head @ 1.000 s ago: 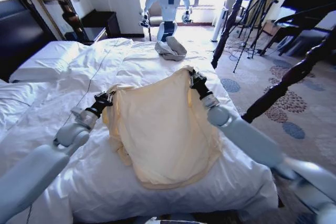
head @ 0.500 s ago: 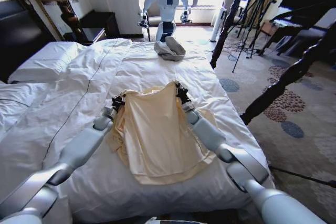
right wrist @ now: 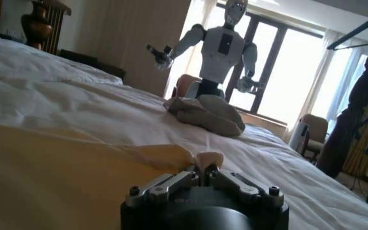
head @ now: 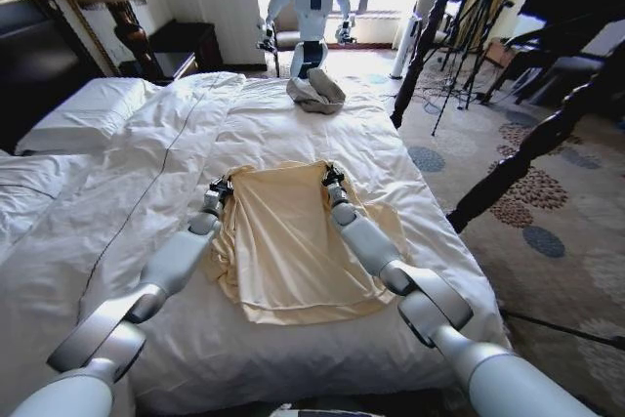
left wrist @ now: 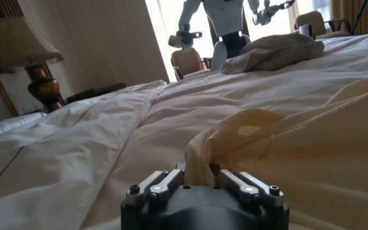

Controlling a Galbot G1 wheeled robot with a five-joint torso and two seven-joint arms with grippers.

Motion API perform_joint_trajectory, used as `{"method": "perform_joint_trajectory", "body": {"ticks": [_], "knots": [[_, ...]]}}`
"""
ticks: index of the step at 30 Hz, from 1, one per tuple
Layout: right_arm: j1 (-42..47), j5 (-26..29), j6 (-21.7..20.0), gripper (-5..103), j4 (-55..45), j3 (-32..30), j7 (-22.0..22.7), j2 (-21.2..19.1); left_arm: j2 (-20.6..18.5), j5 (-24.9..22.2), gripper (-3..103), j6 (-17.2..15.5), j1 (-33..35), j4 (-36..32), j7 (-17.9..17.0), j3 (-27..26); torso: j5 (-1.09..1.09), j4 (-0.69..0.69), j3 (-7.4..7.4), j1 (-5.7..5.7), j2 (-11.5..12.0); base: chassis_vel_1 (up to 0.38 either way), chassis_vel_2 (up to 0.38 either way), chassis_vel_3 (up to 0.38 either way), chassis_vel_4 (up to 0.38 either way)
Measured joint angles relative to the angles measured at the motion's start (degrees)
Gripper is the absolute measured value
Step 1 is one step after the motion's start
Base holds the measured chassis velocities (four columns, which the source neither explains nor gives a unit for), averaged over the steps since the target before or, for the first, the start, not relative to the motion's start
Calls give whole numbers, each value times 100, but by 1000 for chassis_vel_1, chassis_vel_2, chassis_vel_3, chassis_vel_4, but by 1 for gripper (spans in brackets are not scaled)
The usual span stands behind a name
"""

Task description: Pick up the clothes from the bed and hang them on the clothes hanger.

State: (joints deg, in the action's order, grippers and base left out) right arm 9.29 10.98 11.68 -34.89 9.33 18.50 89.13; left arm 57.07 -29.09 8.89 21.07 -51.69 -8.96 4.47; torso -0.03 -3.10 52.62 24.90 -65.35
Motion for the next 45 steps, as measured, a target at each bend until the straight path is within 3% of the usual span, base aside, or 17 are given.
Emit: {"method": "perform_joint_trajectory", "body": {"ticks": [3, 4, 6, 8, 10, 12, 13, 14, 18, 21, 24, 25, 29, 30, 37, 40, 45], "knots": [[-51, 1112, -129, 3, -155, 1, -322, -46, -119, -696, 30, -270, 177, -424, -92, -2, 0, 0, 0, 0, 0, 0, 0, 0, 0], [-51, 1112, -129, 3, -155, 1, -322, -46, -119, -696, 30, -270, 177, -424, -92, -2, 0, 0, 0, 0, 0, 0, 0, 0, 0], [-126, 1879, -281, 10, -313, -2, -849, -157, -202, -1613, 41, -639, 274, -959, -118, -70, 2, 0, 0, 0, 0, 0, 0, 0, 0], [-136, 1946, -314, 14, -346, -5, -982, -200, -215, -1676, 46, -669, 279, -1006, -107, -75, 1, -1, 0, 0, 0, 0, 0, 0, 0], [-108, 2031, -632, 25, -666, 3, -1614, -524, -344, -1873, 57, -770, 360, -1275, -26, -97, 2, -1, 0, 0, 0, 0, 0, 0, 0], [-69, 2015, -877, 25, -841, 26, -1767, -670, -379, -1923, 57, -802, 410, -1369, -23, -112, 2, -1, 0, 0, 0, 0, 0, 0, 0], [16, 1994, -1357, 35, -1131, 66, -2061, -953, -449, -2047, 68, -858, 545, -1591, -25, -158, 2, -1, 0, 0, 0, 0, 0, 0, 0], [74, 1952, -1528, 35, -1248, 84, -2181, -1106, -492, -2125, 68, -895, 656, -1749, -41, -198, 2, -3, 0, 1, 0, 0, 0, 0, 0], [196, 1887, -1360, 52, -1283, 41, -2083, -1167, -555, -2347, 84, -916, 971, -2171, -64, -328, 5, -5, 0, -1, 0, 0, 0, 0, 0], [118, 2136, -903, 69, -1022, 31, -1382, -859, -433, -2454, 98, -838, 973, -2111, -325, -385, -1, 0, 0, -1, 0, 0, 0, 0, 0], [81, 2057, -874, 74, -995, 36, -1064, -719, -341, -2411, 100, -836, 832, -1960, -580, -383, 0, 3, 0, 1, 0, 0, 0, 0, 0], [112, 1979, -1129, 79, -1159, 36, -975, -735, -324, -2321, 100, -905, 756, -1884, -748, -381, -1, 3, 0, 2, 0, 0, 0, 0, 0], [251, 1794, -1588, 90, -1555, 71, -945, -954, -501, -2223, 100, -1049, 810, -1972, -758, -384, 1, -3, 0, 3, 0, 0, 0, 0, 0], [307, 1720, -1744, 98, -1676, 72, -948, -1074, -641, -2389, 100, -1108, 954, -2204, -628, -412, 3, -3, 0, 2, 0, 0, 0, 0, 0], [310, 1916, -1413, 100, -1606, 15, -889, -1125, -820, -3146, 100, -1224, 1475, -3068, -343, -740, 1, 0, 0, -2, 0, 0, 0, 0, 0], [338, 2105, -1004, 100, -1648, 12, -913, -1127, -750, -3255, 100, -1103, 1477, -3190, -482, -833, -1, 0, 0, 1, 0, 0, 0, 0, 0], [612, 2400, -1129, 100, -2337, -4, -1211, -1572, -876, -3296, 100, -1196, 1567, -3446, -715, -952, 3, -2, 0, 2, 0, 0, 0, 0, 0]]}}
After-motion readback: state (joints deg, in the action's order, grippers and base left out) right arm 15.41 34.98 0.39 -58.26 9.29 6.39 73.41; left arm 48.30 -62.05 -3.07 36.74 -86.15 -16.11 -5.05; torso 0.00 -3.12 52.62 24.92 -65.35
